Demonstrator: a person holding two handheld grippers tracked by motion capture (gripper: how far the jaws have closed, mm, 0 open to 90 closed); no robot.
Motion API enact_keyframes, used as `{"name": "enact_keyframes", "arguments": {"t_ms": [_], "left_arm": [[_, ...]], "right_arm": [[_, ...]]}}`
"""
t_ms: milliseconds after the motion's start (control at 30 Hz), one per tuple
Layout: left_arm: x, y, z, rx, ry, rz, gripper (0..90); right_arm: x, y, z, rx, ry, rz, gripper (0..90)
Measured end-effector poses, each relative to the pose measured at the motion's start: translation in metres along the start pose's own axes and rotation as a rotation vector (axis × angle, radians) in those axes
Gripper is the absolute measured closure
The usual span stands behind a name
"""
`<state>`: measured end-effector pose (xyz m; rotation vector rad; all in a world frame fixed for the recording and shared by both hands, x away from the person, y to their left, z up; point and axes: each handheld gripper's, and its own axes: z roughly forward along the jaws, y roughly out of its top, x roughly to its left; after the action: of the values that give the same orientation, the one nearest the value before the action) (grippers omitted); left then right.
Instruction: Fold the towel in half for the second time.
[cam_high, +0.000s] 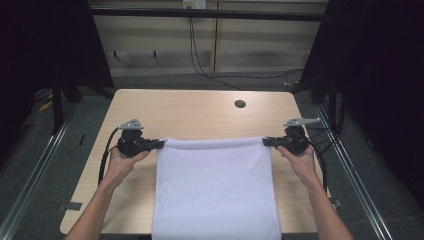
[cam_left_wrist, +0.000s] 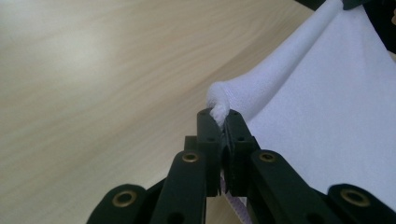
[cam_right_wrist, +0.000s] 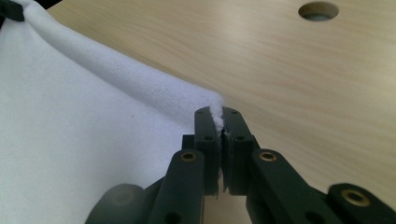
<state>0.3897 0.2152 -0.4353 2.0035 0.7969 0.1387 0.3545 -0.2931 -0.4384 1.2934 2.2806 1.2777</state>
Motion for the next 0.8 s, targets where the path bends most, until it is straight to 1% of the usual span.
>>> {"name": "enact_keyframes", "arguments": {"t_ms": [33, 100, 167, 200, 267, 333, 367, 400, 433, 467, 533, 600, 633, 667, 700, 800], "left_arm": [[0.000, 0.005, -0.003, -0.007, 0.005, 0.006, 87.4], [0.002, 0.012, -0.005, -0.027, 0.015, -0.001, 87.5], [0.005, 0.019, -0.006, -0.030, 0.029, 0.003, 87.5], [0.007, 0.023, -0.007, -0.033, 0.036, 0.007, 87.5], [0.010, 0.032, -0.009, -0.047, 0.045, 0.008, 87.5], [0.012, 0.042, -0.011, -0.072, 0.052, -0.005, 87.5], [0.013, 0.045, -0.010, -0.087, 0.052, -0.012, 87.6], [0.014, 0.049, -0.010, -0.092, 0.056, -0.013, 87.6], [0.014, 0.053, -0.010, -0.103, 0.063, -0.013, 87.6], [0.015, 0.057, -0.011, -0.123, 0.061, -0.014, 87.6], [0.014, 0.065, -0.015, -0.146, 0.065, -0.007, 87.6], [0.012, 0.071, -0.020, -0.156, 0.074, 0.004, 87.6], [0.011, 0.072, -0.021, -0.160, 0.071, 0.010, 87.6], [0.009, 0.071, -0.022, -0.150, 0.072, 0.019, 87.6], [0.007, 0.068, -0.023, -0.145, 0.076, 0.026, 87.6], [0.002, 0.053, -0.026, -0.145, 0.052, 0.034, 87.6]], "right_arm": [[0.000, 0.005, -0.002, -0.013, 0.001, -0.003, 86.4], [0.001, 0.015, -0.006, -0.052, -0.007, -0.009, 86.5], [-0.001, 0.024, -0.008, -0.076, -0.005, -0.011, 86.5], [-0.001, 0.028, -0.009, -0.073, -0.007, -0.013, 86.5], [-0.003, 0.037, -0.010, -0.088, -0.002, -0.017, 86.6], [-0.003, 0.049, -0.012, -0.088, -0.005, -0.040, 86.7], [-0.004, 0.054, -0.013, -0.090, -0.007, -0.041, 86.7], [-0.005, 0.060, -0.015, -0.095, -0.016, -0.046, 86.8], [-0.007, 0.064, -0.016, -0.105, -0.020, -0.041, 86.8], [-0.009, 0.068, -0.018, -0.112, -0.024, -0.037, 86.9], [-0.012, 0.076, -0.021, -0.122, -0.034, -0.032, 86.9], [-0.014, 0.083, -0.026, -0.144, -0.031, -0.028, 86.9], [-0.013, 0.084, -0.027, -0.163, -0.015, -0.021, 86.9], [-0.012, 0.084, -0.028, -0.181, -0.001, -0.014, 86.9], [-0.010, 0.082, -0.027, -0.190, 0.010, -0.020, 86.9], [-0.004, 0.071, -0.025, -0.172, 0.023, -0.046, 86.9]]}}
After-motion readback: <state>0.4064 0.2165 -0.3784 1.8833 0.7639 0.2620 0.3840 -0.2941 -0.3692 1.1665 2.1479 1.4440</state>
